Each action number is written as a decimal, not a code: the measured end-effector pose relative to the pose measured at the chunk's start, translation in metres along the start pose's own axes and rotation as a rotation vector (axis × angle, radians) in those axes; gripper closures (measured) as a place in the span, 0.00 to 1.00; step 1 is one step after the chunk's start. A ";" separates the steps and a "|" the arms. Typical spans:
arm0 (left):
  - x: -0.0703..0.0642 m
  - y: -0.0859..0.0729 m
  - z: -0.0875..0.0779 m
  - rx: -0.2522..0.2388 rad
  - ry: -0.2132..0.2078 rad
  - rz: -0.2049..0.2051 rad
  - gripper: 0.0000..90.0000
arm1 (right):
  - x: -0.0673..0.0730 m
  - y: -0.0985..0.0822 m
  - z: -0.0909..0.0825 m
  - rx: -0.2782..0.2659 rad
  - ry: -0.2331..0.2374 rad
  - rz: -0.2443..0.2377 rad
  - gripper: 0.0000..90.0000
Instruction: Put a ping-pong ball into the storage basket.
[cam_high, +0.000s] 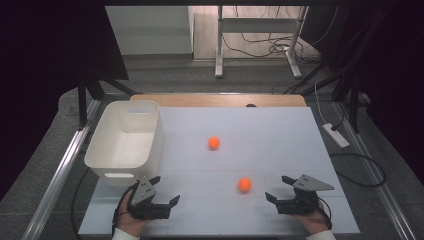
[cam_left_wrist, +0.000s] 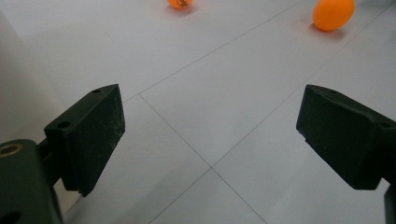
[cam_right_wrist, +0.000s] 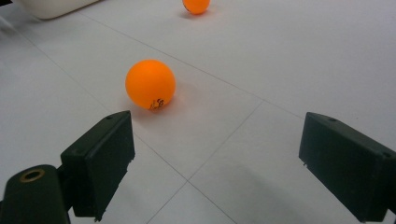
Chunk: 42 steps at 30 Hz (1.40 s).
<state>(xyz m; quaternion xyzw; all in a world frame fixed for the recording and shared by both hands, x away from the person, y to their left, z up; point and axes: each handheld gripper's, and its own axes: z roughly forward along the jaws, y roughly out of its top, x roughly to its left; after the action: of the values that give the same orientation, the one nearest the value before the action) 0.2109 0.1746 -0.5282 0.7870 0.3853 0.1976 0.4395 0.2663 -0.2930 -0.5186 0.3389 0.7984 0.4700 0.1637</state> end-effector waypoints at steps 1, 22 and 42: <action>0.000 0.000 0.000 0.001 0.000 -0.001 0.10 | 0.000 0.000 0.001 0.000 0.001 -0.002 0.11; 0.001 0.002 0.003 -0.011 -0.020 -0.020 0.10 | 0.007 0.001 0.004 0.002 -0.014 -0.003 0.12; 0.002 0.004 0.008 -0.014 -0.024 -0.018 0.10 | 0.009 -0.003 0.003 0.015 -0.005 -0.005 0.12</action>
<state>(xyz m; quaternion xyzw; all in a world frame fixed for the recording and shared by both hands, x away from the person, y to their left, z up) 0.2196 0.1706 -0.5290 0.7826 0.3857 0.1868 0.4515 0.2605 -0.2859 -0.5216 0.3393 0.8023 0.4627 0.1644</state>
